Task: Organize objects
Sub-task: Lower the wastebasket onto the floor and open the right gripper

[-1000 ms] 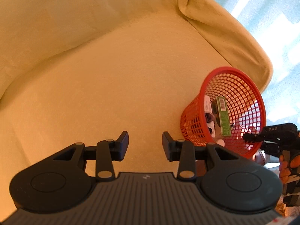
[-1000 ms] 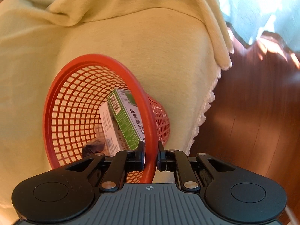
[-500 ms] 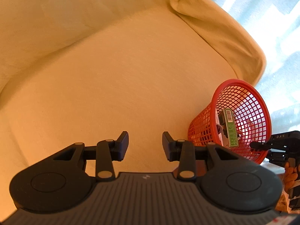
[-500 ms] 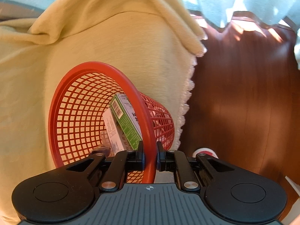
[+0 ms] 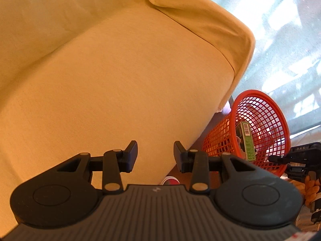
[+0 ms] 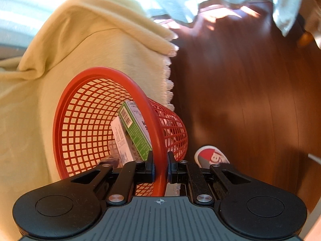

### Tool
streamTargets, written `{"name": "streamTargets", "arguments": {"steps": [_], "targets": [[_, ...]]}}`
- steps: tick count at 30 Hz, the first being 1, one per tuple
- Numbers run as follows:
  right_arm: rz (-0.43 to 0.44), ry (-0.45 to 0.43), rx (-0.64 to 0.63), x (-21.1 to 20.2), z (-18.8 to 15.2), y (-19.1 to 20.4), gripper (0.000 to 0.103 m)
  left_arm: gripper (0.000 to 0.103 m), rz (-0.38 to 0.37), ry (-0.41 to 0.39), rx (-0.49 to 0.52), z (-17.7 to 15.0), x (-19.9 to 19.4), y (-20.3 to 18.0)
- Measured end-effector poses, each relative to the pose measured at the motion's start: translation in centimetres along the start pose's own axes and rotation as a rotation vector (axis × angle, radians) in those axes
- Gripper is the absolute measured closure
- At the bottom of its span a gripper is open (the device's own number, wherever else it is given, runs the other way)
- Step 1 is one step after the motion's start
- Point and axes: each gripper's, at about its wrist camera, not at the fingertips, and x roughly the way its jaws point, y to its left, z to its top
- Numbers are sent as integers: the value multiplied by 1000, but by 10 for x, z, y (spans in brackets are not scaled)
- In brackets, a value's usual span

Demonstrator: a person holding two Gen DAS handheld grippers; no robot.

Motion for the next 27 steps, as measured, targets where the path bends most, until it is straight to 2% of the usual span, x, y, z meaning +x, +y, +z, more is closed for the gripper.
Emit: {"name": "streamTargets", "arguments": {"steps": [7, 14, 21, 27], "targets": [[20, -24, 55, -19, -15, -11, 95, 70, -12, 2, 31, -6, -2, -5], [31, -18, 78, -21, -11, -13, 95, 70, -10, 3, 41, -12, 7, -18], [46, -3, 62, 1, 12, -6, 95, 70, 22, 18, 32, -25, 49, -50], [41, 7, -7, 27, 41, -43, 95, 70, 52, -2, -1, -44, 95, -81]]}}
